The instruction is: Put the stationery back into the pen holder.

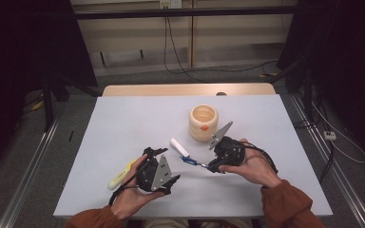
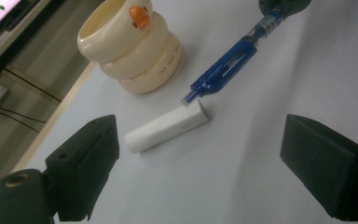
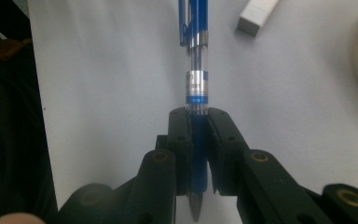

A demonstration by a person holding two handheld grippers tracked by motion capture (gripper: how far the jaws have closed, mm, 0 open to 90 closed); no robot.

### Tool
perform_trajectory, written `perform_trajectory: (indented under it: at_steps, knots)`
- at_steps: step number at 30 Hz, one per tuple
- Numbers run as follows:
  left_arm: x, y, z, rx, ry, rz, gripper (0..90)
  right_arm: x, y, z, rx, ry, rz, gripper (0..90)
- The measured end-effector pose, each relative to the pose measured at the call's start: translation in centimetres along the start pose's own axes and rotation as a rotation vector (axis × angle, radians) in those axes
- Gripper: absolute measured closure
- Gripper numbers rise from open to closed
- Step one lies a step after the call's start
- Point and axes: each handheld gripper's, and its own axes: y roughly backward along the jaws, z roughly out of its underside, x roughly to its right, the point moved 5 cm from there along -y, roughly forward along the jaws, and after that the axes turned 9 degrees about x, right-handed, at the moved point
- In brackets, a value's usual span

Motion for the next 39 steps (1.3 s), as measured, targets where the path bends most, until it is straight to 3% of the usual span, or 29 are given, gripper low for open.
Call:
perform_trajectory:
  at_steps: [2,4,8,14,20,25,29,32,33,39]
  knots:
    - [0.2,-0.3,-0.2,0.004,-0.046,-0.015,12.8,0.0,-0.1,-0.2,-0.001,0.000,-0.001,80.1]
    - [0.2,-0.4,-0.4,0.029,-0.058,-0.013,14.4,0.0,-0.2,-0.5,0.004,0.006,-0.002,80.1]
    - [0.3,-0.8,-0.5,0.019,-0.095,-0.029,15.1,-0.2,-0.6,-1.2,0.009,0.025,-0.011,80.1]
    - [1.0,-1.0,-0.6,-0.048,-0.280,-0.065,25.9,-0.5,-1.2,-1.8,-0.006,0.044,-0.023,80.1]
    - [1.5,-1.5,-0.6,-0.076,-0.380,-0.091,32.7,-0.8,-1.5,-2.4,-0.007,0.040,-0.026,80.1]
    - [1.7,-2.1,-0.4,-0.088,-0.395,-0.091,42.0,-1.0,-1.8,-2.7,-0.016,0.042,-0.027,80.1]
    - [2.2,-2.4,-0.6,-0.079,-0.440,-0.092,47.0,-1.0,-2.2,-2.8,-0.015,0.037,-0.025,80.1]
    - [2.6,-2.6,-0.7,-0.079,-0.448,-0.096,50.8,-1.1,-2.4,-2.8,-0.020,0.033,-0.023,80.1]
    - [2.6,-2.6,-0.7,-0.084,-0.472,-0.098,52.0,-1.2,-2.4,-2.8,-0.021,0.023,-0.022,80.1]
    - [3.2,-2.9,-0.6,-0.084,-0.496,-0.076,61.8,-1.1,-2.6,-2.8,-0.016,0.022,-0.026,80.1]
